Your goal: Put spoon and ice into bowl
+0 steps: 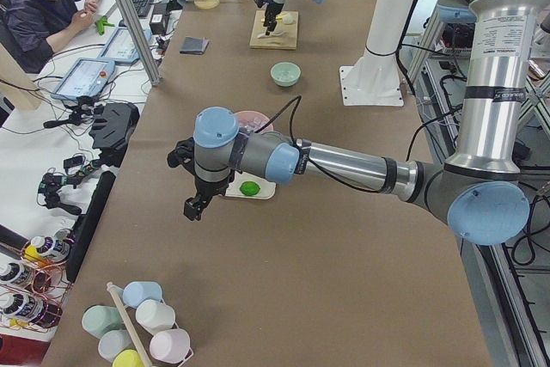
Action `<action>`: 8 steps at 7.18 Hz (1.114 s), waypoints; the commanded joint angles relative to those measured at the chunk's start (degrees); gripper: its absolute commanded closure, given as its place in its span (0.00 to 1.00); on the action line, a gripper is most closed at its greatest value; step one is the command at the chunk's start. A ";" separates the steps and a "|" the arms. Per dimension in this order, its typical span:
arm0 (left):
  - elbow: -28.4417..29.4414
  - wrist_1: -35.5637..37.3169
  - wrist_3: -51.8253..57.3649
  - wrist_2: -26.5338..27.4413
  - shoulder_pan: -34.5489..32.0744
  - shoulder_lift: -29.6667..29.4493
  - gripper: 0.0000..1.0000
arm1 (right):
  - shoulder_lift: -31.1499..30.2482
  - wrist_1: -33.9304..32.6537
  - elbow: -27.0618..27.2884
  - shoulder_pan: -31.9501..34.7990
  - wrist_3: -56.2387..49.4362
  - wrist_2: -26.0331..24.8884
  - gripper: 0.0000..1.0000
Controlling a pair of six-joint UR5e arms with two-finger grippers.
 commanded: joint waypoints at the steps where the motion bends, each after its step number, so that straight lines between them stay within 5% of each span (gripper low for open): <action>1: 0.01 -0.12 0.02 -0.02 -0.02 0.08 0.02 | -0.01 0.00 -1.83 -0.52 -0.08 -0.63 0.34; 3: 0.01 -0.21 0.02 -0.02 -0.02 0.08 0.02 | 0.07 0.00 -1.93 -0.70 0.01 -0.64 0.45; 4: 0.10 -0.21 0.02 -0.02 0.06 0.08 0.02 | 0.16 0.00 -1.84 -0.79 0.19 -0.63 0.62; 5: 0.10 -0.21 -0.07 -0.02 0.06 0.08 0.02 | 0.86 0.00 -1.75 -0.79 0.54 -0.63 0.97; 8: 0.19 -0.21 -0.33 -0.02 0.15 -0.01 0.02 | 1.57 -0.08 -1.31 -0.88 3.61 -0.72 1.00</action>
